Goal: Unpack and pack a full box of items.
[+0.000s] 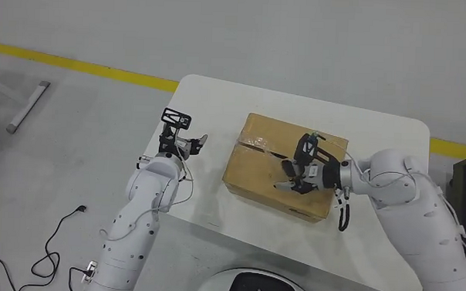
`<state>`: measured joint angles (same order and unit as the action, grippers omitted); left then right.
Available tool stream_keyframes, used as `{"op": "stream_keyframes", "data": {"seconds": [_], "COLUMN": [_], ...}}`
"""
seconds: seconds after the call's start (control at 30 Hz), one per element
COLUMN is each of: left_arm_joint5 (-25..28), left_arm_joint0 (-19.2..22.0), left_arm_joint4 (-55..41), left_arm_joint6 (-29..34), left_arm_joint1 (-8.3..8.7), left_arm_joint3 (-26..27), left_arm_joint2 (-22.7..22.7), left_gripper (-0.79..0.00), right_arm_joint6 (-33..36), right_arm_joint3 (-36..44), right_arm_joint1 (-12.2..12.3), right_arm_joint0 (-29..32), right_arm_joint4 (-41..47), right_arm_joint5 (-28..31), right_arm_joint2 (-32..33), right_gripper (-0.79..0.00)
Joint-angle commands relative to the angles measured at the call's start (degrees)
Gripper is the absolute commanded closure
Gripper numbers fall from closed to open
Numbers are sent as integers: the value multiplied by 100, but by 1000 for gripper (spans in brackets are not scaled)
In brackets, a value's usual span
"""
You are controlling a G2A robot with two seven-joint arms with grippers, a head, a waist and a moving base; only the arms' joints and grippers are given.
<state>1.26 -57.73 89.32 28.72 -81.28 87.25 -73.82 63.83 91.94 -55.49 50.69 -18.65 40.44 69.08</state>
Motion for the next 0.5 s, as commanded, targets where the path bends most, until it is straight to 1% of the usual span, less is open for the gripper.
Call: {"op": "stream_keyframes", "data": {"seconds": [0.0, 0.07, 0.1, 0.13, 0.17, 0.27, 0.33, 0.47], "left_arm_joint5": [-14, -14, -13, -16, -20, -26, -28, -49], "left_arm_joint0": [3, 14, 18, 22, 26, 41, 48, 34], "left_arm_joint4": [-11, -10, -10, -11, -16, -29, -27, -32], "left_arm_joint6": [1, -4, -7, -9, -12, -12, -11, -2], "left_arm_joint1": [-1, -3, -3, -4, -5, -7, -5, 1], "left_arm_joint3": [1, -3, -7, -14, -20, -29, -21, -22], "left_arm_joint2": [2, 15, 19, 23, 27, 33, 22, -17], "left_gripper": [-785, -785, -785, -785, -785, -785, -785, -785], "right_arm_joint6": [-15, -22, -27, -27, -13, 46, 239, 708], "right_arm_joint3": [-2, 6, 7, 4, -8, -48, -9, 291], "right_arm_joint1": [7, 16, 20, 24, 30, 46, 71, 149], "right_arm_joint0": [-26, -41, -44, -48, -54, -98, -171, -297], "right_arm_joint4": [16, 24, 38, 51, 36, -7, 60, 576], "right_arm_joint5": [16, 23, 28, 28, 14, -46, -244, -707], "right_arm_joint2": [-33, -64, -76, -93, -125, -188, -166, 43], "right_gripper": [-323, -252, -194, -80, 0, 0, 0, 0]}}
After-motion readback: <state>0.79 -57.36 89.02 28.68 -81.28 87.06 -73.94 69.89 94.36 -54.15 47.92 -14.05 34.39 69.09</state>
